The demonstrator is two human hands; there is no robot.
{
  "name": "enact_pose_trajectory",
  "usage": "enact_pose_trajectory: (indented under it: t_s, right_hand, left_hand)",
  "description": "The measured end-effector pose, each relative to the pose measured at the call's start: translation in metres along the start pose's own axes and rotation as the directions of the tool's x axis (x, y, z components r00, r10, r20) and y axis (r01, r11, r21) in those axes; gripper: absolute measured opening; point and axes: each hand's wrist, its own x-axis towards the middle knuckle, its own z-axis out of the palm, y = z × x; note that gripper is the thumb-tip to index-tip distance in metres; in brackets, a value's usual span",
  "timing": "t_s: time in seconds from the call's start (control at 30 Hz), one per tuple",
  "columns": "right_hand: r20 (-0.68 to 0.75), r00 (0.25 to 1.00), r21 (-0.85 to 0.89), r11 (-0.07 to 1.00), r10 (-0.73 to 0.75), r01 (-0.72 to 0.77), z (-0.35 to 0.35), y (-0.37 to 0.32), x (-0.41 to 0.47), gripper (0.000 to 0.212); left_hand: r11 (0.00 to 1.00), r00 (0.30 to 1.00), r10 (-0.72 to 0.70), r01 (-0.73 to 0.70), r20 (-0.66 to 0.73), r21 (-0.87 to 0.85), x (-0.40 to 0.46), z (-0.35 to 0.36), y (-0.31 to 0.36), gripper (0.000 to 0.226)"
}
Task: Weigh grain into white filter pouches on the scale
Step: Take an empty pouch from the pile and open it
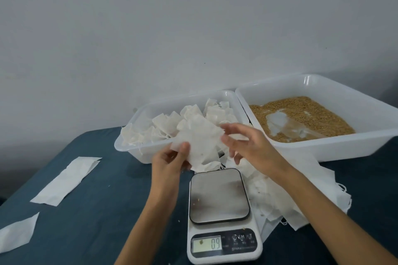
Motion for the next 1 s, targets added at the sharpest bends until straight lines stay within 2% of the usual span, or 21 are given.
enact_pose_trajectory:
  t_s: [0.03, 0.1, 0.23, 0.3, 0.33, 0.4, 0.47, 0.5, 0.57, 0.63, 0.7, 0.77, 0.83, 0.93, 1.0]
  right_hand:
    - [0.071, 0.997, 0.014, 0.999, 0.043, -0.044, 0.002, 0.000, -0.001, 0.045]
    - [0.123, 0.990, 0.027, 0.997, 0.064, -0.068, 0.005, 0.001, -0.003, 0.037]
    - [-0.019, 0.998, 0.158, 0.986, 0.053, -0.049, 0.001, 0.003, -0.002, 0.025]
    - [-0.078, 0.997, 0.167, 0.986, 0.028, -0.014, -0.002, 0.004, 0.000, 0.020]
    - [-0.096, 0.995, 0.151, 0.989, 0.011, 0.004, -0.002, 0.005, 0.001, 0.018]
    - [-0.115, 0.993, 0.103, 0.994, -0.027, 0.039, 0.000, 0.007, 0.001, 0.016]
    - [-0.156, 0.986, 0.028, 0.997, -0.065, 0.070, 0.004, 0.011, 0.000, 0.015]
    - [-0.182, 0.980, -0.011, 0.996, -0.085, 0.085, 0.007, 0.014, 0.000, 0.014]
    - [-0.217, 0.970, -0.036, 0.994, -0.110, 0.105, 0.012, 0.016, -0.001, 0.013]
    - [-0.177, 0.979, 0.001, 0.995, -0.097, 0.098, 0.016, 0.016, -0.002, 0.012]
    - [-0.090, 0.995, 0.110, 0.993, -0.041, 0.051, 0.019, 0.014, -0.004, 0.010]
    - [-0.018, 1.000, 0.230, 0.973, 0.025, -0.020, 0.021, 0.012, -0.006, 0.016]
    - [0.024, 0.999, 0.252, 0.966, 0.047, -0.052, 0.023, 0.012, -0.006, 0.018]
    - [0.008, 0.999, 0.224, 0.973, 0.047, -0.047, 0.026, 0.015, -0.006, 0.002]
    - [-0.021, 0.999, 0.247, 0.968, 0.047, -0.040, 0.027, 0.018, -0.005, 0.010]
  left_hand:
    - [0.998, 0.999, -0.026, 0.027, 0.024, -0.048, 0.001, 0.008, 0.002, 0.040]
    - [0.993, 0.996, -0.060, 0.067, 0.067, -0.102, 0.004, 0.021, 0.002, 0.040]
    - [0.996, 0.992, -0.065, 0.071, 0.111, -0.059, 0.001, 0.029, -0.015, 0.042]
    - [0.999, 0.987, -0.042, 0.044, 0.157, -0.014, -0.004, 0.029, -0.022, 0.033]
    - [1.000, 0.987, -0.019, 0.016, 0.160, 0.018, -0.006, 0.029, -0.023, 0.026]
    - [0.993, 0.998, 0.041, -0.045, 0.042, 0.106, -0.008, 0.029, -0.025, 0.015]
    - [0.965, 0.979, 0.160, -0.129, -0.126, 0.228, -0.011, 0.030, -0.025, 0.025]
    - [0.937, 0.960, 0.247, -0.202, -0.132, 0.284, -0.013, 0.030, -0.026, 0.028]
    - [0.900, 0.944, 0.330, -0.310, -0.016, 0.308, -0.020, 0.036, -0.025, 0.028]
    - [0.924, 0.955, 0.282, -0.297, 0.097, 0.239, -0.023, 0.043, -0.024, 0.022]
    - [0.955, 0.962, 0.232, -0.253, 0.141, 0.157, -0.024, 0.046, -0.021, 0.014]
    - [0.969, 0.968, 0.208, -0.224, 0.144, 0.103, -0.023, 0.044, -0.019, 0.011]
    - [0.974, 0.971, 0.197, -0.209, 0.133, 0.084, -0.022, 0.041, -0.019, 0.012]
    - [0.980, 0.980, 0.171, -0.180, 0.101, 0.088, -0.021, 0.040, -0.018, 0.012]
    - [0.982, 0.982, 0.157, -0.167, 0.107, 0.087, -0.020, 0.040, -0.017, 0.009]
